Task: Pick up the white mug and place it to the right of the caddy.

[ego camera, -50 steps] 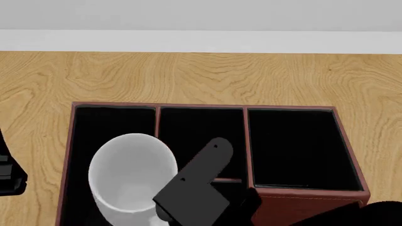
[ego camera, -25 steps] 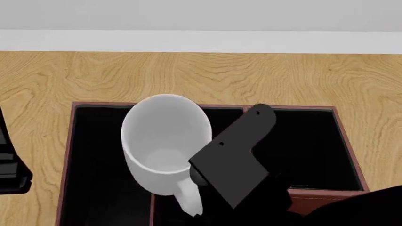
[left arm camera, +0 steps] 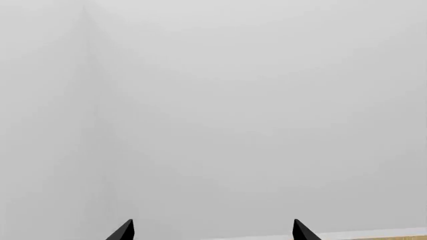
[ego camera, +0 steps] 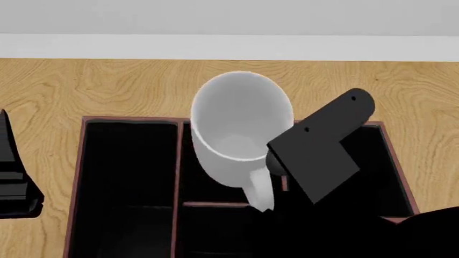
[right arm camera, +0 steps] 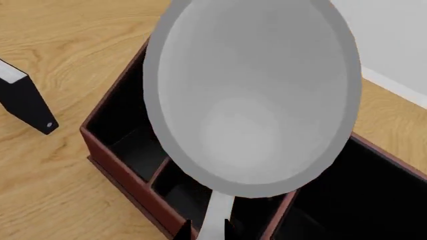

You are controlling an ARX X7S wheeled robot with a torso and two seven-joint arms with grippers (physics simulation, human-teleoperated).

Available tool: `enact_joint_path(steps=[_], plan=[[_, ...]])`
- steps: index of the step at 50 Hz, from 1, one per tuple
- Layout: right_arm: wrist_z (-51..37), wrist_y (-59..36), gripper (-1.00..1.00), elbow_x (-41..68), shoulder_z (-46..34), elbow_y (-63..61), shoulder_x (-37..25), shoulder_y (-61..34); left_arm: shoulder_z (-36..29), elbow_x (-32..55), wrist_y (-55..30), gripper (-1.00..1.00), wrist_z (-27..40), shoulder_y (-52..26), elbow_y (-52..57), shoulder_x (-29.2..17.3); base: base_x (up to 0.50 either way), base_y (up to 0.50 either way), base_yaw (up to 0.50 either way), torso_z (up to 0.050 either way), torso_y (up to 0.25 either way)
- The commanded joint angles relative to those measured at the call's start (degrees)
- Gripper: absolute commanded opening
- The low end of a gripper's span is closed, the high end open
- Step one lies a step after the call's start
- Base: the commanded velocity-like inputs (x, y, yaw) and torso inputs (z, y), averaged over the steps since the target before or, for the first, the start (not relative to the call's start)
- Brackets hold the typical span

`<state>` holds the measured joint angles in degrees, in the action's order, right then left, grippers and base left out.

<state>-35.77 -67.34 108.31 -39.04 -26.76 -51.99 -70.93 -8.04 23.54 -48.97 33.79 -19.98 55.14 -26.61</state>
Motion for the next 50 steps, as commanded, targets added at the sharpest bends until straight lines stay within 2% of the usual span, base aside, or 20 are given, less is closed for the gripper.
enact_joint_path(steps=[1,50], plan=[[-1.7,-0.3,-1.0,-0.6,0.9,0.8,-2.3,-1.6,0.1,0.4,0.8,1.0,0.3,0.4,-0.2,-0.6,0.0,0.0,0.0,0.0,0.0],[-3.9,-2.5,-1.0,-2.7,1.2,7.4,-12.2,-3.9,1.6,1.9,4.8,1.0,0.6,2.8,-1.5,-2.3,0.0,0.0,0.0,0.0,0.0]])
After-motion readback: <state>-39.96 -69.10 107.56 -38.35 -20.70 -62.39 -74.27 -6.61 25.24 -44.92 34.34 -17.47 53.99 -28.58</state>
